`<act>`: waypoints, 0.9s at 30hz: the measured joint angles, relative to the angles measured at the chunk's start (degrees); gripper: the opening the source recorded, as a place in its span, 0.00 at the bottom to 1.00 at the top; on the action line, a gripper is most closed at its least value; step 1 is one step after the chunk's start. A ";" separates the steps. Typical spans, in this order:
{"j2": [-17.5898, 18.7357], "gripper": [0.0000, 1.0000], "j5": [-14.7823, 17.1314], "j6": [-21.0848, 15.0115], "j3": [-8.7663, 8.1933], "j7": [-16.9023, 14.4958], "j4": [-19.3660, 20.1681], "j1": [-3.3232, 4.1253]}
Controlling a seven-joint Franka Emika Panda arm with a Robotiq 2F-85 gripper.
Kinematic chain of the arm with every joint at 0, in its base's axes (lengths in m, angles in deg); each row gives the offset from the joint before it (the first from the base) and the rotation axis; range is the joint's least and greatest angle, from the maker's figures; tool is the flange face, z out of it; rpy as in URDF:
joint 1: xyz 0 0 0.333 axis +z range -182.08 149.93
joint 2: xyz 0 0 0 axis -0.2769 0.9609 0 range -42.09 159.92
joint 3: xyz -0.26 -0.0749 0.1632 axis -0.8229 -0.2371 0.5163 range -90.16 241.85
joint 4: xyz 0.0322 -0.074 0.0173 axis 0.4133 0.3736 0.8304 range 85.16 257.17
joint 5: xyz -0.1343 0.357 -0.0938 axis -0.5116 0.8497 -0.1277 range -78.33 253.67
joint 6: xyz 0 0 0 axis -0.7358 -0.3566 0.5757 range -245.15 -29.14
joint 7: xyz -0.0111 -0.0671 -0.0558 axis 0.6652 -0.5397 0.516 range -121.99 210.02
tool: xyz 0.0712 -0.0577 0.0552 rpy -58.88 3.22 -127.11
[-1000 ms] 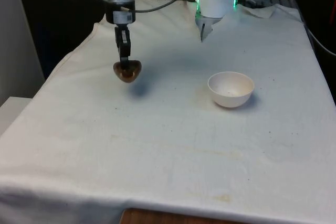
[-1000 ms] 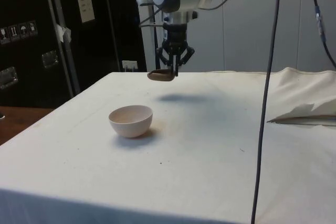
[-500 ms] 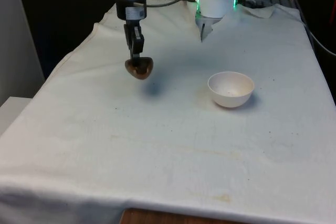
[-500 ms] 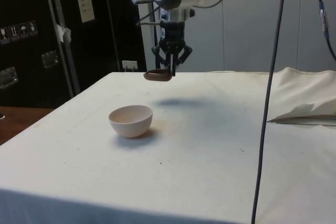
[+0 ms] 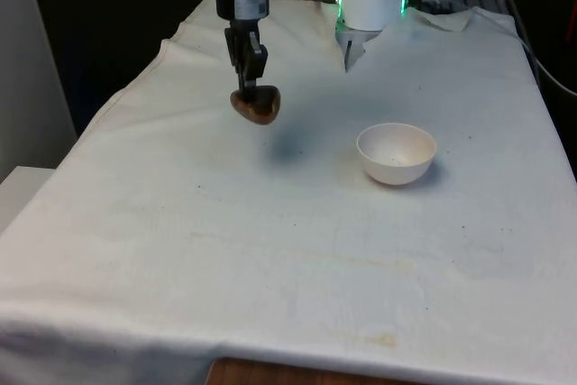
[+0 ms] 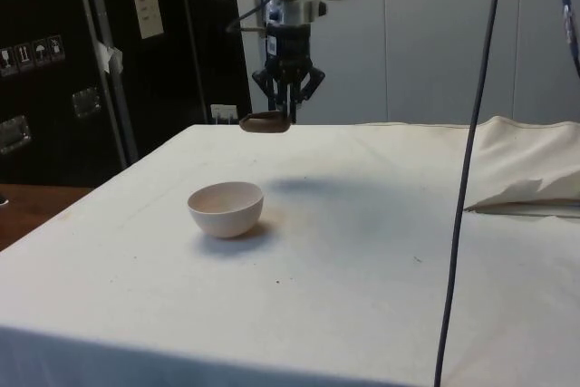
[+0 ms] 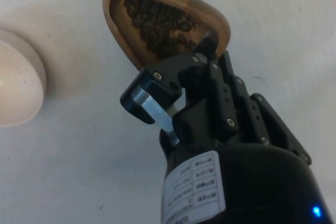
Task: Pour the coffee beans from the cup into the bowl.
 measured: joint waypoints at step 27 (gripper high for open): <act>-5.67 0.00 -10.60 5.96 3.61 3.55 0.11 0.17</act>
